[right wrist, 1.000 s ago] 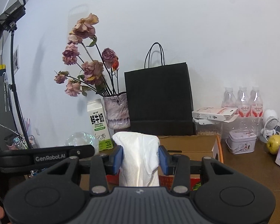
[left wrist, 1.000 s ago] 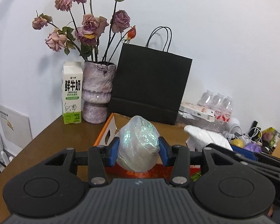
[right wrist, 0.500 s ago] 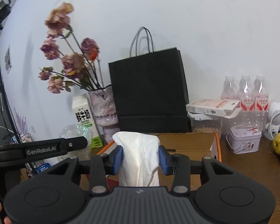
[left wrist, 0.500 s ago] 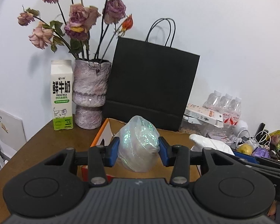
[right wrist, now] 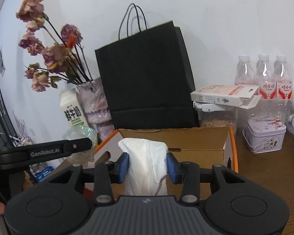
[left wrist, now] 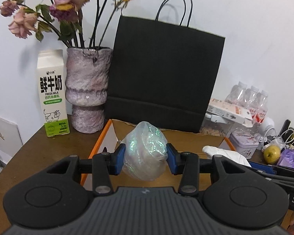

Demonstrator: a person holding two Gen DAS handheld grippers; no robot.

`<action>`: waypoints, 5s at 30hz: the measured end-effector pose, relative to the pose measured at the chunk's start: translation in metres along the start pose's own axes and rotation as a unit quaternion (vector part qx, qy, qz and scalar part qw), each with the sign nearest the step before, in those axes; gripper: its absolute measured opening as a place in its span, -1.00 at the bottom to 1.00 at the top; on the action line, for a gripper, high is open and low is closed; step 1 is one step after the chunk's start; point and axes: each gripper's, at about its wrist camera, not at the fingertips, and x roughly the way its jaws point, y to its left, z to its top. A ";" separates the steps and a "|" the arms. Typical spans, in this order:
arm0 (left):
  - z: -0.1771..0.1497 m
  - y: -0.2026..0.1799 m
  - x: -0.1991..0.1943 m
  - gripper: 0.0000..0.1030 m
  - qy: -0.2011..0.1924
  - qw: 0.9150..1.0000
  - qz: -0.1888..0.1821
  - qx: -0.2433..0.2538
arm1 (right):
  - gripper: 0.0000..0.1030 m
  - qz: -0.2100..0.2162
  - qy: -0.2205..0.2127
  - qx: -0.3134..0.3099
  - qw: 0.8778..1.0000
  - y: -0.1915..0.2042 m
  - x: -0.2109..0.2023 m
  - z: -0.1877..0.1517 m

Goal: Organize objects
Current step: 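Carry the white cloth and plastic bag with both grippers to the red box, then open both grippers to drop the cloth and bag into the red box, then withdraw both grippers from the box back over the table items, then grasp the lilac fuzzy cloth with the right gripper and lift it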

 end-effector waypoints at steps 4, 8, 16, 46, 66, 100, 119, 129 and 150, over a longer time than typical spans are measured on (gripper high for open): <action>-0.004 0.002 0.016 -0.14 -0.002 1.000 0.006 0.001 | -0.21 -0.002 0.003 0.016 1.000 -0.010 0.016 -0.003; -0.012 0.002 0.033 -0.14 -0.002 1.000 0.017 0.000 | -0.22 -0.006 -0.003 0.043 0.999 -0.021 0.029 -0.009; -0.020 0.000 0.043 -0.01 -0.008 1.000 0.022 0.011 | -0.15 -0.014 -0.021 0.067 0.997 -0.033 0.039 -0.016; -0.011 0.006 0.015 1.00 -0.041 0.999 0.028 -0.014 | 0.94 -0.053 -0.055 0.022 0.997 -0.016 0.013 -0.006; -0.019 0.021 -0.060 1.00 -0.051 0.998 -0.004 -0.034 | 1.00 -0.030 -0.098 0.003 0.995 0.014 -0.065 -0.011; -0.094 0.018 -0.201 1.00 -0.034 0.999 -0.027 -0.003 | 1.00 -0.054 -0.109 -0.020 0.992 0.063 -0.194 -0.079; -0.145 0.013 -0.259 1.00 -0.013 0.999 -0.019 0.048 | 1.00 -0.077 -0.064 -0.054 0.993 0.078 -0.249 -0.155; -0.177 0.017 -0.276 1.00 0.010 0.998 -0.010 0.061 | 1.00 -0.077 -0.019 -0.080 0.994 0.087 -0.265 -0.198; -0.209 0.021 -0.275 1.00 0.060 0.997 0.003 0.055 | 0.99 -0.095 0.040 -0.105 0.989 0.079 -0.235 -0.222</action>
